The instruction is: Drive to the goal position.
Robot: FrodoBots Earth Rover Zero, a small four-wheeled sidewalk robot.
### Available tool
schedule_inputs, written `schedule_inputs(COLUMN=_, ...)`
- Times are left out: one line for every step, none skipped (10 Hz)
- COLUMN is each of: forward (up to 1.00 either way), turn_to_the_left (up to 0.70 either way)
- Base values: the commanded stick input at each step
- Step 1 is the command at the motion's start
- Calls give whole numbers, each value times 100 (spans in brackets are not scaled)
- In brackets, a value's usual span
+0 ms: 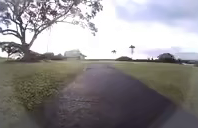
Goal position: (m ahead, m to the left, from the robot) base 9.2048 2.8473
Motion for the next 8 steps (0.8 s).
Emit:
schedule_inputs(forward=60, turn_to_the_left=0)
schedule_inputs(forward=60, turn_to_the_left=0)
schedule_inputs(forward=60, turn_to_the_left=0)
schedule_inputs(forward=60, turn_to_the_left=0)
schedule_inputs(forward=60, turn_to_the_left=0)
schedule_inputs(forward=60, turn_to_the_left=0)
schedule_inputs(forward=60, turn_to_the_left=0)
schedule_inputs(forward=60, turn_to_the_left=0)
